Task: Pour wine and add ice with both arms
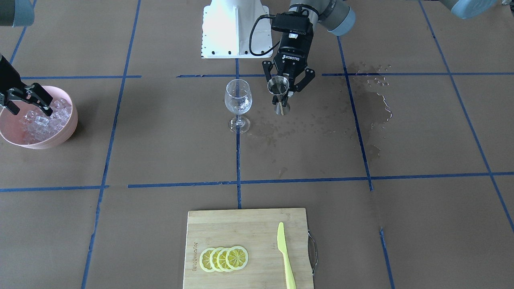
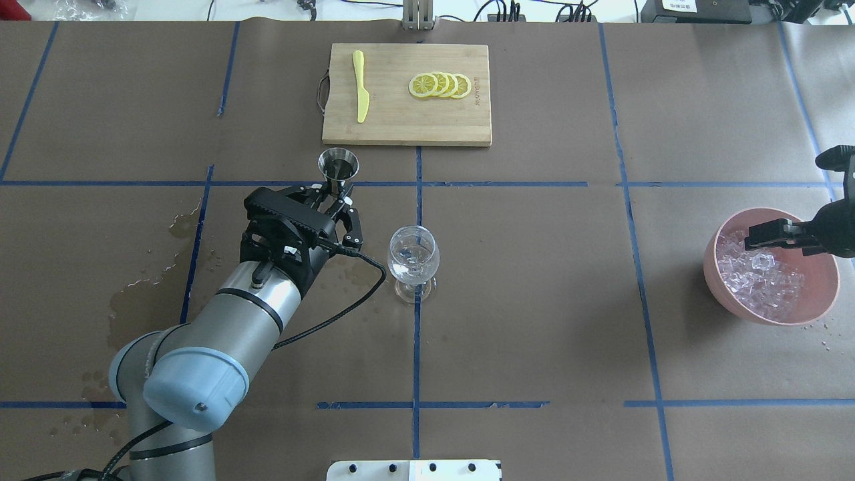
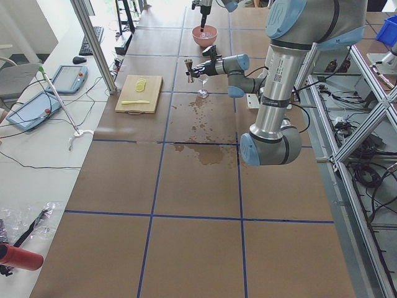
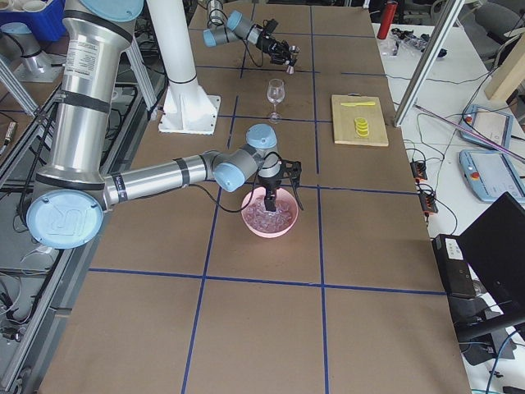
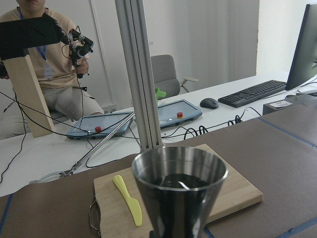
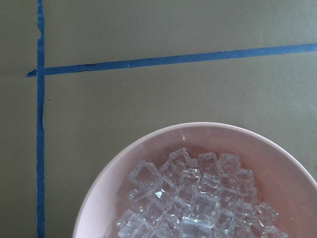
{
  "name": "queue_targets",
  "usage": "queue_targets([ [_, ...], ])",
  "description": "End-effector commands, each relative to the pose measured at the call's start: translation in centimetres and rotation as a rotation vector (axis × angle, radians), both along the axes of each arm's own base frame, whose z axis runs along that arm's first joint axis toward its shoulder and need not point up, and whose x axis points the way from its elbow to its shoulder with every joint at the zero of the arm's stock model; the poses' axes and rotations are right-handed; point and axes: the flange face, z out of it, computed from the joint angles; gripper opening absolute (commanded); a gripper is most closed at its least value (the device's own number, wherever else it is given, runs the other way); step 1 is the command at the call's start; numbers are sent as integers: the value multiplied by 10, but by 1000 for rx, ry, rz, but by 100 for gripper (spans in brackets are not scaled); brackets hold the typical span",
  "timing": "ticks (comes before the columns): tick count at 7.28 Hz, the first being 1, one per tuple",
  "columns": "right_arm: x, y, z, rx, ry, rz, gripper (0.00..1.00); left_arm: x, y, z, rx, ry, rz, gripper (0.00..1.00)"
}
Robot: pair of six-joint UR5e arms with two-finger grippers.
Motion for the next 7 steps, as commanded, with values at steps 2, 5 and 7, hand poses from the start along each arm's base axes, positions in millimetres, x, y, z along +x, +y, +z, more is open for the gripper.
queue_targets([
  [2,-1,0,0,-3,0,1,100,16,21,-6,45,-59,38,0],
  [5,-1,0,-1,-1,-2,0,100,35,34,-9,121,-199,0,0],
  [7,-1,0,-1,-1,-2,0,100,41,31,-12,197,-354,-37,0],
])
